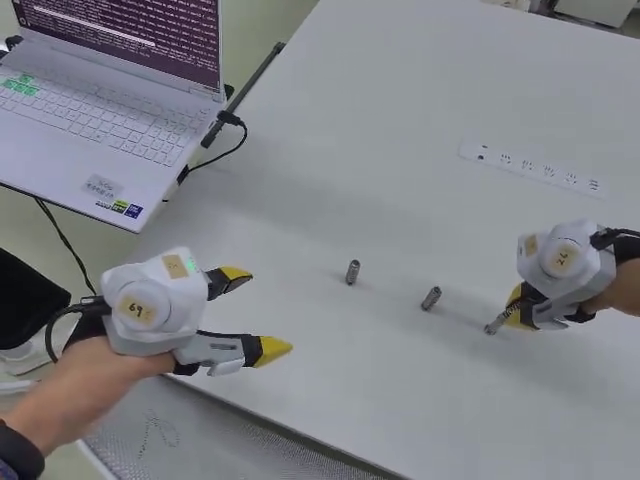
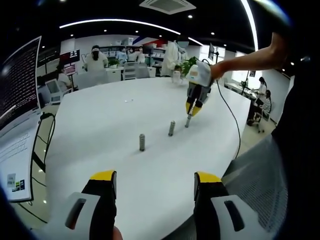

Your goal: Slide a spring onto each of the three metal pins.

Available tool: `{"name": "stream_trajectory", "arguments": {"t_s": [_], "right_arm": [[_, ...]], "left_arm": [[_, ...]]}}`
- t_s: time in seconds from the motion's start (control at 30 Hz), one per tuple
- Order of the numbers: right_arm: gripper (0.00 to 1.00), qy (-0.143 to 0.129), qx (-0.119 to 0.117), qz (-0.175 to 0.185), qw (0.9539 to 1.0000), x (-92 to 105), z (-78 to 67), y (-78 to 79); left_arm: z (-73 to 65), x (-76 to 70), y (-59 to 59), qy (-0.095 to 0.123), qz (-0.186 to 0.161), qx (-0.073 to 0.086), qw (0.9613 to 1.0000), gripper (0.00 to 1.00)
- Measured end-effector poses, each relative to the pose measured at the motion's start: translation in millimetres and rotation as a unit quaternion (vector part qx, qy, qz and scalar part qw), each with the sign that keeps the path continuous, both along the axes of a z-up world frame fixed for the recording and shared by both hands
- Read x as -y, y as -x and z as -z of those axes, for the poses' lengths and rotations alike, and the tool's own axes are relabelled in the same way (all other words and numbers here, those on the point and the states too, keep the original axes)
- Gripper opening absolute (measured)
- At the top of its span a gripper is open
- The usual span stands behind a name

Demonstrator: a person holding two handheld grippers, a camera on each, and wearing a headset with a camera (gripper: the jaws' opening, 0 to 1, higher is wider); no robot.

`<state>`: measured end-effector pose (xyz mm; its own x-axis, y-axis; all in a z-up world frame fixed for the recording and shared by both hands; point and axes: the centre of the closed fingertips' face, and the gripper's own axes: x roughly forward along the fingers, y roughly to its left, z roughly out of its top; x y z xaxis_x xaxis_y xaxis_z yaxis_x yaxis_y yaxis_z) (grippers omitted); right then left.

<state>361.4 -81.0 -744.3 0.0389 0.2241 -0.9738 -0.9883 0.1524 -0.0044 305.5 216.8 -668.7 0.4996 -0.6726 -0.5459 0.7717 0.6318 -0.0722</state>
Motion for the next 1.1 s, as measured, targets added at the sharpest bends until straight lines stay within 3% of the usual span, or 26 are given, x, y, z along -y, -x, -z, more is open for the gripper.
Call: {"name": "stream_trajectory", "arguments": {"t_s": [0.6, 0.97, 1.1], "right_arm": [[0.09, 0.019, -0.008, -0.009, 0.9997, -2.7, 26.9, -1.1], [0.11, 0.024, -0.006, -0.003, 0.9997, -1.2, 31.8, -2.7], [0.15, 0.024, -0.006, -0.004, 0.9997, -0.4, 27.3, -1.6]], "left_arm": [[-1.3, -3.3, -1.0, 0.003, -0.007, -0.001, 1.0000, 0.59], [-3.7, -3.1, -3.6, 0.006, -0.011, 0.001, 0.9999, 0.59], [-4.4, -0.9, -3.6, 0.006, -0.009, 0.001, 0.9999, 0.59]]}}
